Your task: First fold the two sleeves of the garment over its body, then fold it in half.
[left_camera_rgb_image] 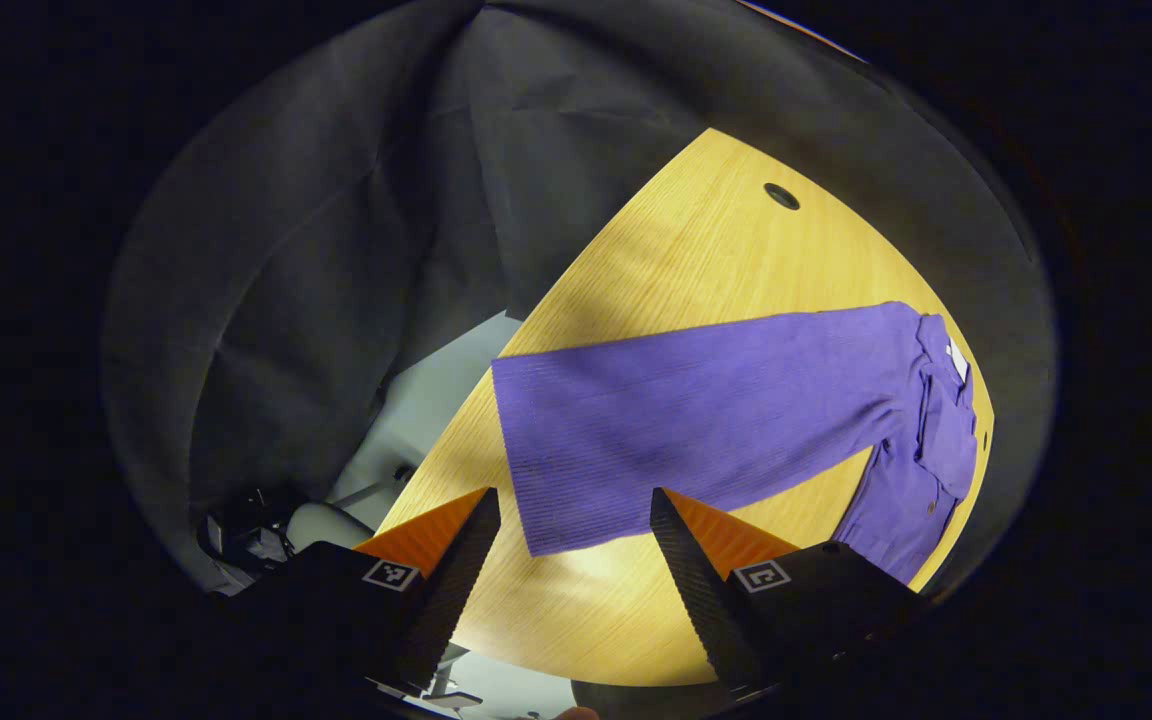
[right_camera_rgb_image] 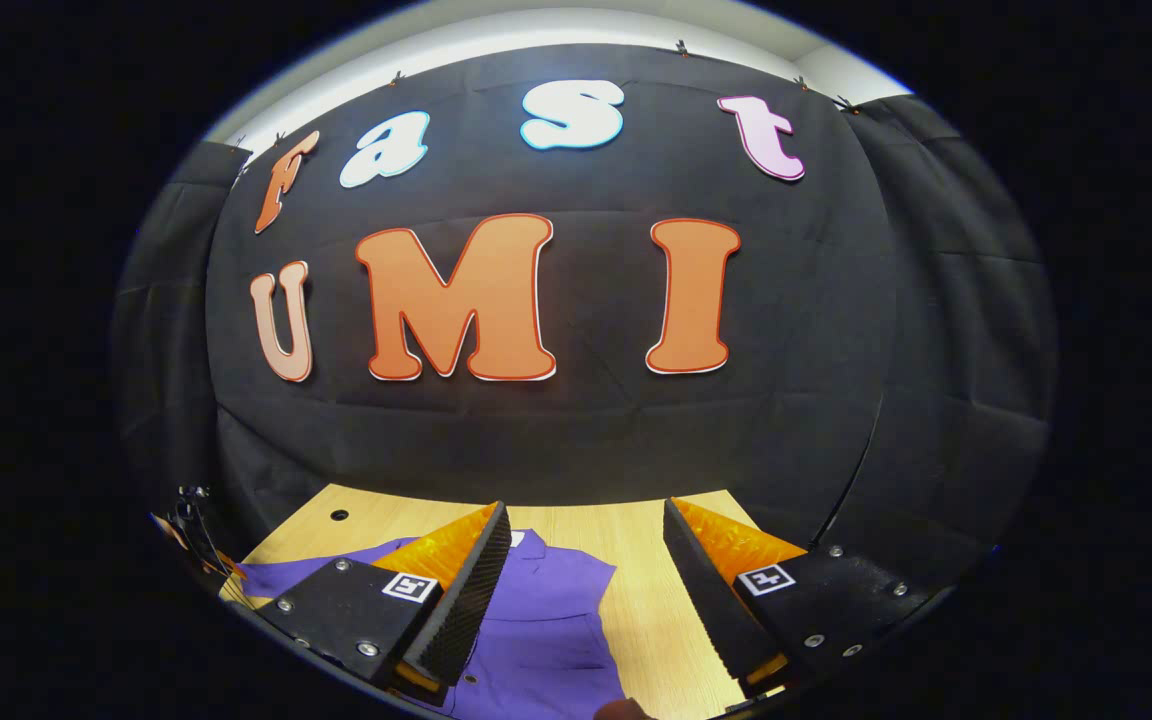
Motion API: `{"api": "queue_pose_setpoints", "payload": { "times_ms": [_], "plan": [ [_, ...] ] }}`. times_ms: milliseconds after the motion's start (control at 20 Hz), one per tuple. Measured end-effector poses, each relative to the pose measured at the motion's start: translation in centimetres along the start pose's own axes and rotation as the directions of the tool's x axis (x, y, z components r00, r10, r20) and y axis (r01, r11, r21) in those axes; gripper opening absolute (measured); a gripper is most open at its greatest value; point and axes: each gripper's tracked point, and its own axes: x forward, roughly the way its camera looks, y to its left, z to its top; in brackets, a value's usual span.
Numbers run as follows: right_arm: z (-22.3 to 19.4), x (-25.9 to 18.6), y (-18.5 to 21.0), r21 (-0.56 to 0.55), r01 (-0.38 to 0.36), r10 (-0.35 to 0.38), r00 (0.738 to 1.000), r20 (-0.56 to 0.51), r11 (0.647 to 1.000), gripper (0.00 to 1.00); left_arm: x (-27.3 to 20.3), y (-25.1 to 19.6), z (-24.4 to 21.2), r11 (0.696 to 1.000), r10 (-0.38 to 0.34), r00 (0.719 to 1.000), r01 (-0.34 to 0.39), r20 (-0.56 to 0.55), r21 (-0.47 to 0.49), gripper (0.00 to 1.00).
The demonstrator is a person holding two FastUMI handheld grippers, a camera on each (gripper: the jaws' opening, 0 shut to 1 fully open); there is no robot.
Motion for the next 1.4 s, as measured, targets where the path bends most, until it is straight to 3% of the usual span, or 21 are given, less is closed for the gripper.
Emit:
{"api": "queue_pose_setpoints", "payload": {
  "times_ms": [650, 900, 1050, 1200, 1400],
  "plan": [
    [2.0, -1.7, 0.5, -0.130, 0.027, -0.022, 0.999, 0.037, 0.991, 0.93, 4.0, 0.0, 1.5, 0.994, 0.051, 0.992, -0.062, -0.116, -0.093, 0.96],
    [2.0, -1.8, 0.4, -0.128, 0.022, -0.018, 0.999, 0.033, 0.992, 0.93, 4.0, 0.2, 1.5, 0.992, 0.074, 0.986, -0.088, -0.149, -0.089, 0.69],
    [2.0, -1.5, 0.4, -0.115, 0.006, -0.003, 1.000, 0.031, 0.993, 0.93, 3.9, -0.9, 1.1, 0.995, 0.043, 0.986, -0.056, -0.162, -0.079, 0.14],
    [2.3, -1.2, 0.1, -0.115, 0.004, 0.000, 0.999, 0.032, 0.993, 0.93, 3.1, -1.8, 2.3, 0.998, 0.029, 0.993, -0.035, -0.116, -0.048, 0.08],
    [1.6, -0.9, 0.0, -0.103, -0.010, 0.012, 1.000, 0.018, 0.995, 0.93, 0.3, -4.0, 3.9, 0.999, 0.010, 0.999, -0.008, -0.039, 0.044, 0.08]
  ]
}}
